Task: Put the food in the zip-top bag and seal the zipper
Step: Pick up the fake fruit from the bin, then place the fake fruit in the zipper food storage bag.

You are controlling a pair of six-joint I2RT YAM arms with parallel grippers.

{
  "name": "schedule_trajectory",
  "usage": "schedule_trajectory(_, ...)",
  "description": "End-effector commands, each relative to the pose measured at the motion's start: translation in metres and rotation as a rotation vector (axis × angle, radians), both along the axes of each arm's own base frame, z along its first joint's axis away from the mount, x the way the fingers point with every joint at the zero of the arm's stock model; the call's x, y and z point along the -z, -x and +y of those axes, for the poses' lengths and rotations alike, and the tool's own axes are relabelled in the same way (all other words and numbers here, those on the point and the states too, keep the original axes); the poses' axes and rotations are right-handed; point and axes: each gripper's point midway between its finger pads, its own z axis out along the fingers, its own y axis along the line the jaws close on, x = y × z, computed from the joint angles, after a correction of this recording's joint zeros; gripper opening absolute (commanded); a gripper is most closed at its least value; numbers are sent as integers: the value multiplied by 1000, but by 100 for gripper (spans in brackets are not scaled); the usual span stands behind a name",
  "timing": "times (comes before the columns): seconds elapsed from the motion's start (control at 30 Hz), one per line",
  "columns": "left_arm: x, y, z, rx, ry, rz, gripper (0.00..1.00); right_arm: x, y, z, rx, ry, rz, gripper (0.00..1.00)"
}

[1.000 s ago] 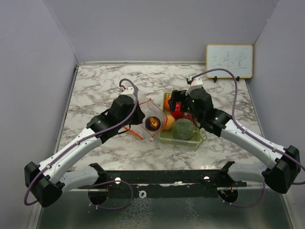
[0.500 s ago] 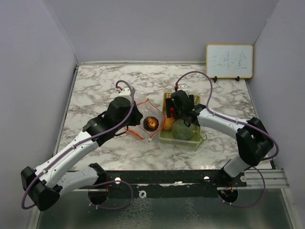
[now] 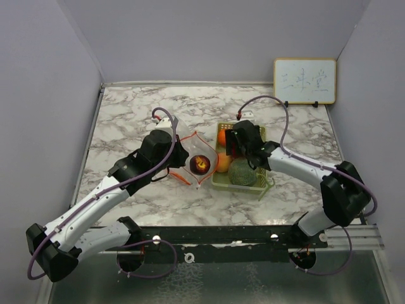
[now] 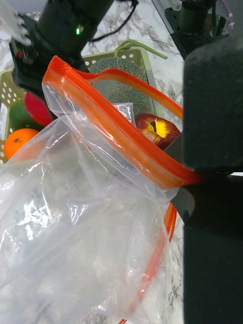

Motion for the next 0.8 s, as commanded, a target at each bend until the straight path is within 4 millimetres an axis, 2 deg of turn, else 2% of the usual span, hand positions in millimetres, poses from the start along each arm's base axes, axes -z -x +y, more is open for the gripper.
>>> schedule_trajectory(0.0, -6, -3, 0, -15, 21, -24, 0, -89, 1, 9, -87, -144, -197, 69)
schedule_trajectory(0.07, -3, -5, -2, -12, 17, -16, 0, -119, 14, 17, -189, -199, -250, 67)
schedule_trajectory(0.17, 0, -6, -8, 0, 22, -7, 0, -163, 48, 35, -407, -313, -338, 66)
schedule_trajectory(0.27, 2, -10, -12, 7, 15, 0, 0, -196, 94, 58, -691, -427, -393, 66)
schedule_trajectory(0.33, 4, -14, -16, 14, 5, 7, 0, -206, 123, 73, -872, -481, -389, 66)
schedule_trajectory(0.4, 5, -16, -22, 28, 3, 17, 0, -210, 146, 87, -1024, -533, -369, 66)
schedule_trajectory(0.5, 5, -17, -31, 52, 19, 34, 0, -203, 163, 100, -1129, -582, -343, 66)
schedule_trajectory(0.63, 1, -17, -35, 61, 38, 39, 0, -184, 165, 112, -1159, -609, -298, 66)
schedule_trajectory(0.77, -11, -14, -38, 75, 64, 32, 0, -163, 155, 122, -1143, -607, -250, 66)
